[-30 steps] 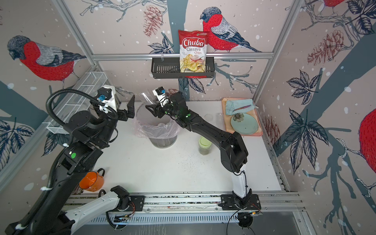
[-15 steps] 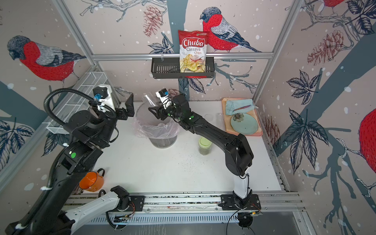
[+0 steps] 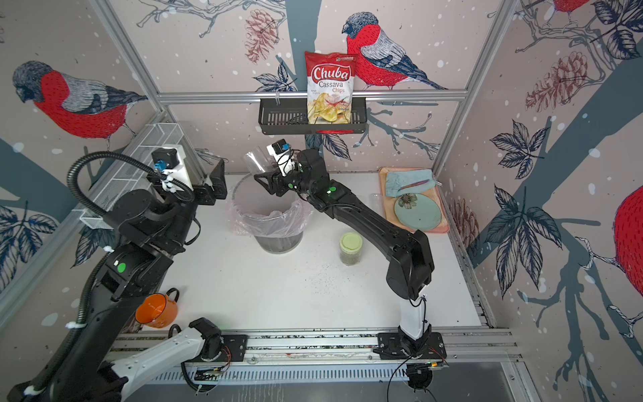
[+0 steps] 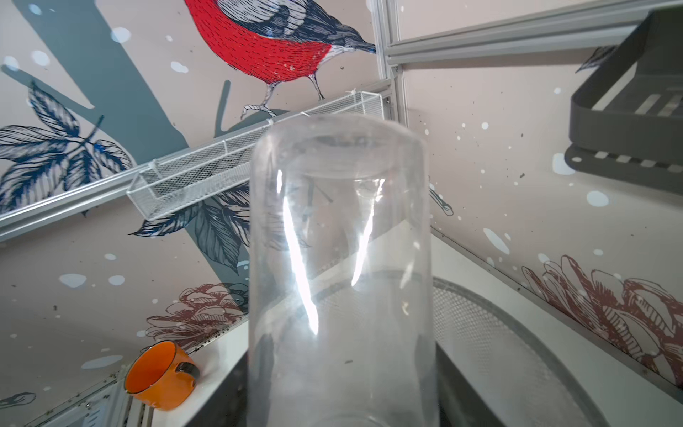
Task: Empty moldy mung beans from jars
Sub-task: Place the jar at the center of the board.
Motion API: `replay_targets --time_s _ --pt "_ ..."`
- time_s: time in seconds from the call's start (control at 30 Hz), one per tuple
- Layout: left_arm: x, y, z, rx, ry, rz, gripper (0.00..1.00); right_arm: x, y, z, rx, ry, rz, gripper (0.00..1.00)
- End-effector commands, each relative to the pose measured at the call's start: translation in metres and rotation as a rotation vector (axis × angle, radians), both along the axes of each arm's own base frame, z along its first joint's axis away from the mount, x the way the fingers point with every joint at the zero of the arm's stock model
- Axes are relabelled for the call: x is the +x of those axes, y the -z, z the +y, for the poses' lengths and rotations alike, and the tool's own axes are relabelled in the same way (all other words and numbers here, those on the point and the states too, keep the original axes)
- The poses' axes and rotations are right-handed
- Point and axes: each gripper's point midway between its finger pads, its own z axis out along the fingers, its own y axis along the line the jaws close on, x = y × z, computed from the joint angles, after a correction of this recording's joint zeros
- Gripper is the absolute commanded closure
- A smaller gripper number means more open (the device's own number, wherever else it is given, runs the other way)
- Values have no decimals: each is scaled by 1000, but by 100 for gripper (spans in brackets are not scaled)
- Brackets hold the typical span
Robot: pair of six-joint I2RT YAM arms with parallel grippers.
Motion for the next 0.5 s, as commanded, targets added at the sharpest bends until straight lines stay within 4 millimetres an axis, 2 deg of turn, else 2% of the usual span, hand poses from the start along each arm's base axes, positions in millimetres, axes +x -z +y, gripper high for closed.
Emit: replay_targets --time_s 0.0,0.2,0.27,0.4,0.47 --pt "-2 -3 0 -31 12 -15 3 -1 -28 -18 49 10 36 54" --pt "-8 -7 2 -56 22 -31 3 -7 -62 -70 147 -16 135 54" --pt "-8 -7 1 -49 29 -30 3 -4 -74 -96 189 2 157 54" --pt "-8 -4 0 -41 32 -28 3 3 -80 -135 206 68 173 54" --pt "-9 -4 -1 -44 38 -34 3 11 -76 -155 182 142 183 53"
